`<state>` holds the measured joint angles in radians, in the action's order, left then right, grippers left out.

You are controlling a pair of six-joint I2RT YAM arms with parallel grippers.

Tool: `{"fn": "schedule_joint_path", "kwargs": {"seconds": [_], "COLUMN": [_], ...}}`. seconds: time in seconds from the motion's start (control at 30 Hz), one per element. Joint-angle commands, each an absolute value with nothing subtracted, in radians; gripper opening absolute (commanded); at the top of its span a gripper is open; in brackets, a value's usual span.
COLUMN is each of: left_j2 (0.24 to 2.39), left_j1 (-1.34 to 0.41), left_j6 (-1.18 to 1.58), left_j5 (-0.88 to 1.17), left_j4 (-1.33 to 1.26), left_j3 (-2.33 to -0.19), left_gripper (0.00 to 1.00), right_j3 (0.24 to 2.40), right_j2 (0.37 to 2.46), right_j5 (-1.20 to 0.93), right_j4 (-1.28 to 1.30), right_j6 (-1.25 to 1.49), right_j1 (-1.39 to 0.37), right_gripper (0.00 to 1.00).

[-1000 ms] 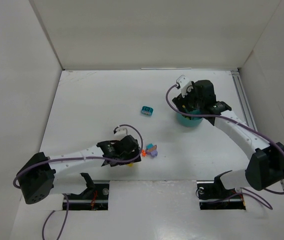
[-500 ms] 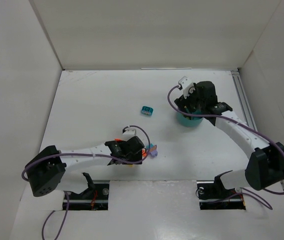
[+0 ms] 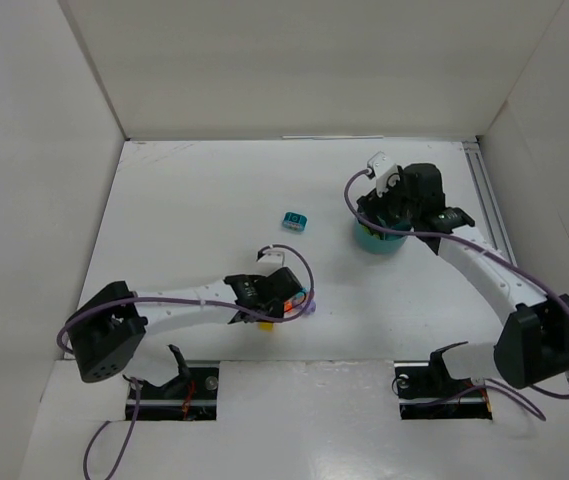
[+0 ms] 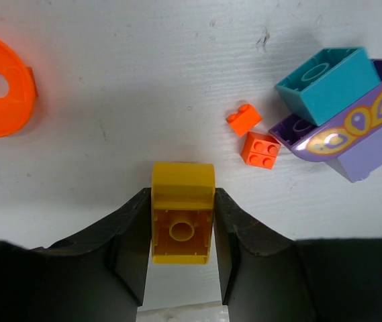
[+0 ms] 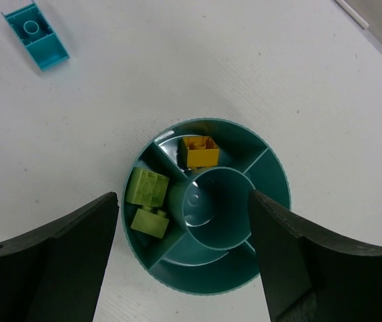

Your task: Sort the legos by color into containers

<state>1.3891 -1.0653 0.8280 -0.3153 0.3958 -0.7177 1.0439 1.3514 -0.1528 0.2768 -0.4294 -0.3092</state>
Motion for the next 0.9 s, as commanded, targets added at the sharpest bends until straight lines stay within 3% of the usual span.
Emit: {"fn": "schedule_joint_path", "kwargs": {"seconds": [0.0,0.13,0.2,0.23,0.33,0.5,0.63,0.87], "left_j2": [1.313,1.267,1.267,1.267,1.342,1.594,1.812,2.043], "left_j1": [-1.069,-1.069,-1.052,-1.034,-0.964,-0.873,-0.862,-0.853], "left_j6": [0.834,0.833,0.766,0.715,0.539,0.336,0.241,0.216], "left_j5": [-0.388,-0.544,-0.598,-0.583,-0.548,-0.344,-0.253,-0.135], "left_j4": [0.465,0.529,0.444,0.381,0.111,-0.159,-0.164,-0.183], "left_j3": [-0.798,-0.944,-0.982,-0.998,-1.074,-1.287,-1.591,-1.829], "left_gripper": [0.12,0.13,0.13,0.13,0.13,0.13,0.16,0.2], "right_j3": [1.026,0.968,0.941,0.925,0.888,0.905,0.914,0.914], "right_j2": [1.27,1.149,1.099,1.071,0.961,0.871,0.847,0.788], "right_j5": [-0.179,-0.085,-0.032,-0.008,0.067,0.257,0.347,0.376], "right_j4": [0.235,0.244,0.244,0.256,0.279,0.415,0.495,0.514], "right_j6": [-0.399,-0.313,-0.273,-0.25,-0.212,-0.155,-0.133,-0.143], "right_j1": [-0.282,-0.243,-0.216,-0.203,-0.135,-0.068,-0.058,-0.049], "right_gripper": [0.82,0.84,0.86,0.86,0.99,0.99,0.99,0.99]}}
